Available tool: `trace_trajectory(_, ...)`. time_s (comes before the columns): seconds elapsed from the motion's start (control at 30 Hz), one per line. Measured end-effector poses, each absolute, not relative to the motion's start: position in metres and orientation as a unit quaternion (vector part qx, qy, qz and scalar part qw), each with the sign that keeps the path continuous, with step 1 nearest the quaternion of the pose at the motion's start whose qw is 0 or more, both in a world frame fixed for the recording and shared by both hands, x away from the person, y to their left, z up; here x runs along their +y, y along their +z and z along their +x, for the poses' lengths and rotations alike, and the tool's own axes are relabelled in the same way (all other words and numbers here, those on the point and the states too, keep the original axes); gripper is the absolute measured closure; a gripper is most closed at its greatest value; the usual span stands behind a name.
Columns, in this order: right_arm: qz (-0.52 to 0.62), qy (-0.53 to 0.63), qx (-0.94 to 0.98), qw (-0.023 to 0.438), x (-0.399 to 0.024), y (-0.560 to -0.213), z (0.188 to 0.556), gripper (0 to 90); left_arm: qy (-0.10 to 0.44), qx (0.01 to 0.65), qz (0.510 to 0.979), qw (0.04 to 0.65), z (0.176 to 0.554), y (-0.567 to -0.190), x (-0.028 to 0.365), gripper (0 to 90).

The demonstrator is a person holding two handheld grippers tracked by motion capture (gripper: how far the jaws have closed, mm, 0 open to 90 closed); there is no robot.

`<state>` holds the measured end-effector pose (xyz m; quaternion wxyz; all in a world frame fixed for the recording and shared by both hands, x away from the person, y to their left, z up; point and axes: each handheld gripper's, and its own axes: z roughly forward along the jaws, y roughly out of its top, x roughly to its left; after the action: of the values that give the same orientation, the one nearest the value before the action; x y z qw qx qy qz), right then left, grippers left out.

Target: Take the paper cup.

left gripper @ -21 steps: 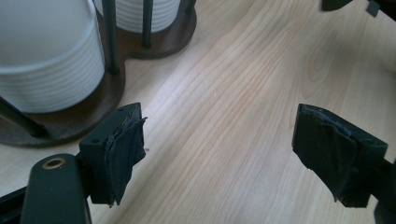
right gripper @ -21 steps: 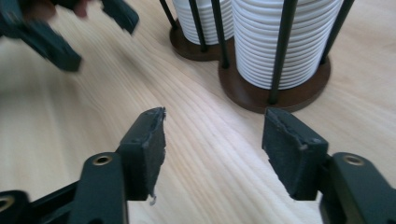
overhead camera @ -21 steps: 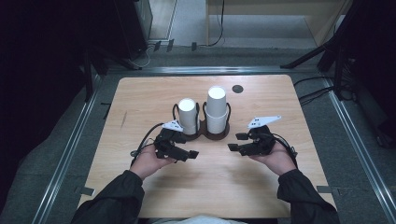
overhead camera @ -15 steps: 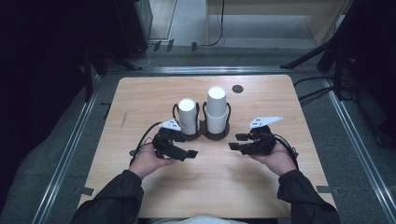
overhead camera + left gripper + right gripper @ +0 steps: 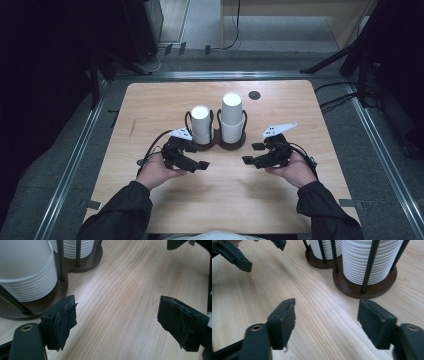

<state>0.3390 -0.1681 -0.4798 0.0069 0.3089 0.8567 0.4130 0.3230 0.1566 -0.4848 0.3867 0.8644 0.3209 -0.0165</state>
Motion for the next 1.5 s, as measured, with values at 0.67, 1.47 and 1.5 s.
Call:
trace_trajectory(0.67,0.279,0.402,0.872,0.016,-0.170,-0.474,0.346,39.2,-0.011,0.315,0.869,0.380,0.326,-0.481,0.164,17.0)
trace_trajectory(1.47,0.256,0.377,0.890,0.030,-0.167,-0.461,0.356,37.2,-0.014,0.310,0.872,0.379,0.321,-0.479,0.167,17.3)
trace_trajectory(1.5,0.253,0.376,0.891,0.028,-0.167,-0.460,0.357,36.9,-0.013,0.310,0.872,0.380,0.320,-0.478,0.167,17.3)
